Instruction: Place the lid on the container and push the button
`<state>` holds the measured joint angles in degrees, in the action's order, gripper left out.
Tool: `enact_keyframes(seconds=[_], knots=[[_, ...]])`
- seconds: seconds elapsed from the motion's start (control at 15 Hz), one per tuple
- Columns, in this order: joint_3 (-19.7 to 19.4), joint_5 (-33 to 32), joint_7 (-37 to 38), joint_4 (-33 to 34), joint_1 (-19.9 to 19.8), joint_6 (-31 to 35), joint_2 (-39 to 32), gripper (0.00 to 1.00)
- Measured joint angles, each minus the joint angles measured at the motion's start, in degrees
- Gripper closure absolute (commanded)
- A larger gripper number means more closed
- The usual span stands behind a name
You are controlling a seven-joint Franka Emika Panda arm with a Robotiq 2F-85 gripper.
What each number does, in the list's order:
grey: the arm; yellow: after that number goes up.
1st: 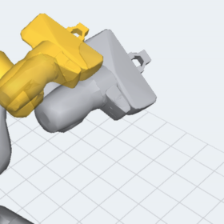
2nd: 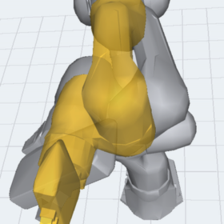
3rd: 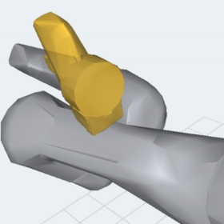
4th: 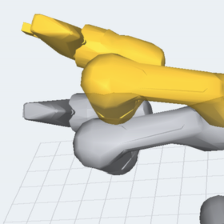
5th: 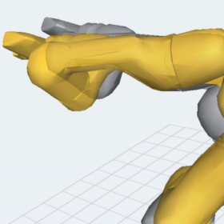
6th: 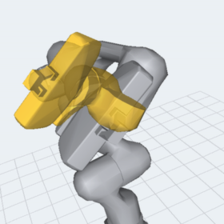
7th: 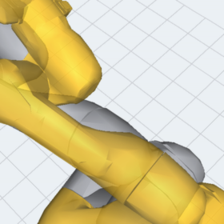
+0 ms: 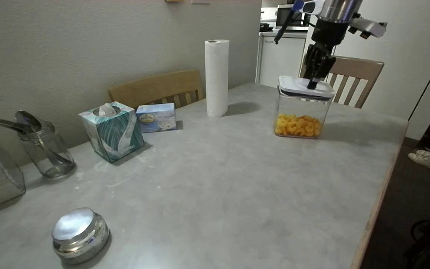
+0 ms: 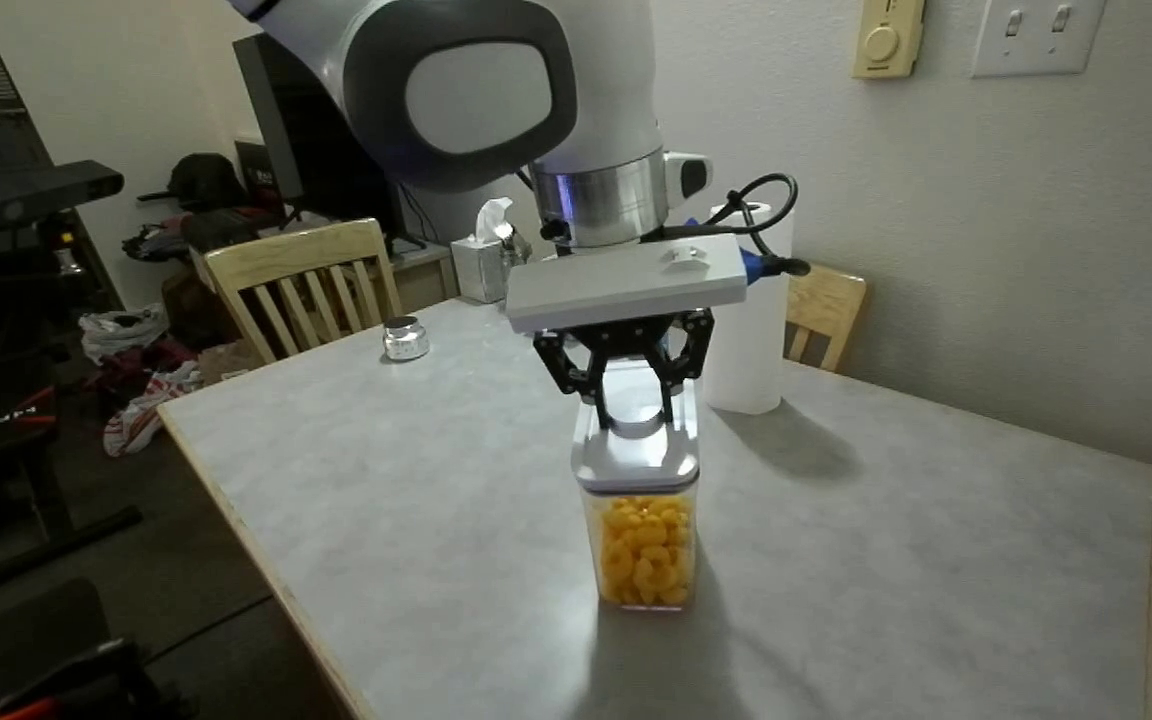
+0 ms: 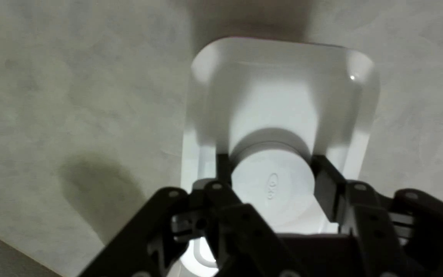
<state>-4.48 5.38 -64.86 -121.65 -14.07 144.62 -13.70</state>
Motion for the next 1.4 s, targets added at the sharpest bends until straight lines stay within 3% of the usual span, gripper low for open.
enact_keyframes(seconds=[0.4, 1.33, 1.4], knots=[[-0.98, -7.33, 3.46, 2.49, 0.16, -6.39, 0.01, 0.71], [-0.18, -6.89, 3.47, 2.95, 0.55, -7.67, -1.01, 0.71], [-0.17, -6.89, 3.47, 2.95, 0.56, -7.67, -1.32, 0.44]])
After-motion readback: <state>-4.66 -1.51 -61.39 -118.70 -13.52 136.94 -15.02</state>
